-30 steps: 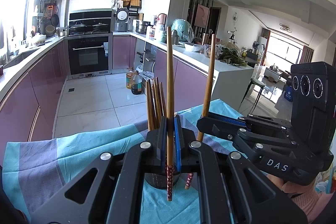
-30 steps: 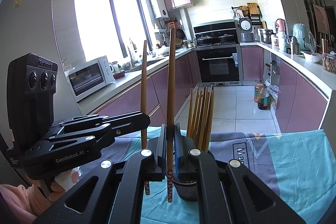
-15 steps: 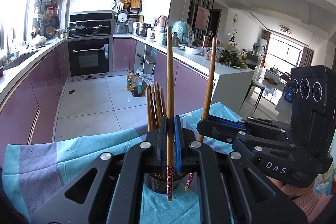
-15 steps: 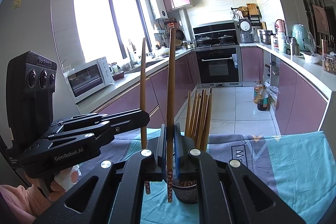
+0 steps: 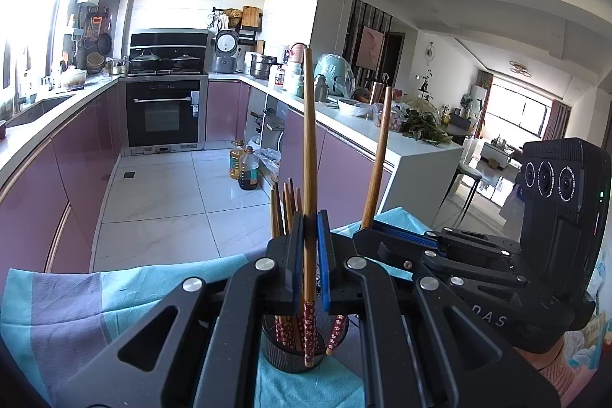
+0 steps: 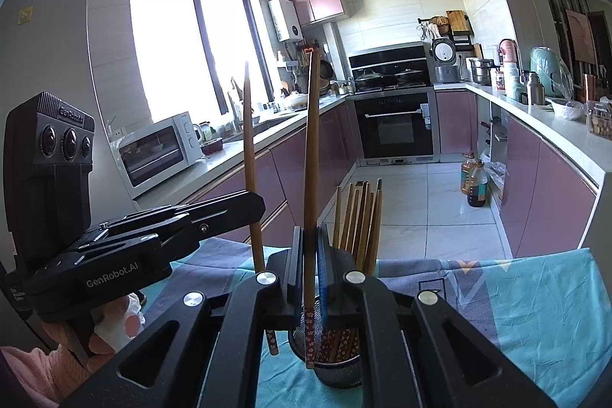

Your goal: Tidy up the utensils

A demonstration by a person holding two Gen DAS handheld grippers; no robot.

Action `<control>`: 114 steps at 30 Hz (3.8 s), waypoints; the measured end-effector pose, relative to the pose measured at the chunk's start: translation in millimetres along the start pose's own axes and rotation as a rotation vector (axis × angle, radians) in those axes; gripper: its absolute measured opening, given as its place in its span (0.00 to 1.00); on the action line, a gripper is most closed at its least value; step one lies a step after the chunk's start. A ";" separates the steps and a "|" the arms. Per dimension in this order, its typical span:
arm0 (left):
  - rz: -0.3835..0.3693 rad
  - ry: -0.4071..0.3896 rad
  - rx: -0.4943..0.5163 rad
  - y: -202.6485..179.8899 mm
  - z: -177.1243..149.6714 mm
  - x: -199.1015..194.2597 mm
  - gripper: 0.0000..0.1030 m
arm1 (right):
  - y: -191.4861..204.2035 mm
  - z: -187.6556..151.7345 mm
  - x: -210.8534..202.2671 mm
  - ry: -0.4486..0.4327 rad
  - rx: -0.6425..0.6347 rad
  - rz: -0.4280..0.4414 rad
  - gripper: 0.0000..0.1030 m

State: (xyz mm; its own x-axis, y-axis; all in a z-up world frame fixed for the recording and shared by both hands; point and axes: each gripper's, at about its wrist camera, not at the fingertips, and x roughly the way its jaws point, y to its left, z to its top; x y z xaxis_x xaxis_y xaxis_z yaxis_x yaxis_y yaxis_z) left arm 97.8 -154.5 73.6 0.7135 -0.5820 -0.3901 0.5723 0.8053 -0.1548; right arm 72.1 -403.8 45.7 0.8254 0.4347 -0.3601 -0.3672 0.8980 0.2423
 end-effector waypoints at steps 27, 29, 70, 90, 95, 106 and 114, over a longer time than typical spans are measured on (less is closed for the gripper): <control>0.036 0.039 -0.016 -9.1 -37.8 30.0 0.07 | -11.1 -20.8 40.9 0.076 0.039 -0.077 0.05; 0.036 0.052 -0.012 -9.9 -40.6 32.8 0.07 | -11.1 -22.9 41.3 0.079 0.039 -0.082 0.06; 0.057 0.139 -0.039 10.8 -61.2 32.0 0.36 | -12.3 -42.6 48.1 0.130 0.062 -0.083 0.25; 0.336 -0.057 -0.043 54.8 -91.8 -90.0 0.94 | 21.9 -76.6 -8.0 -0.032 -0.054 -0.203 0.94; 0.404 -0.103 -0.031 52.8 -98.0 -117.0 0.95 | 37.8 -83.9 -20.4 -0.080 -0.121 -0.242 0.94; 0.471 -0.164 -0.021 34.3 -112.0 -152.3 0.95 | 60.8 -94.1 -32.9 -0.135 -0.164 -0.268 0.94; 0.504 -0.188 -0.003 28.8 -117.4 -161.9 0.95 | 66.5 -95.2 -37.4 -0.155 -0.166 -0.271 0.94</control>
State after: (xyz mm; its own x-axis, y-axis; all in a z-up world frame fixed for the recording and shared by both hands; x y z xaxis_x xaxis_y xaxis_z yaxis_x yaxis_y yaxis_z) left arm -48.7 -23.8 25.7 0.9596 -0.1335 -0.2477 0.1394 0.9902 0.0064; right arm -24.1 -353.9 -10.5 0.9529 0.1753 -0.2475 -0.1803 0.9836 0.0025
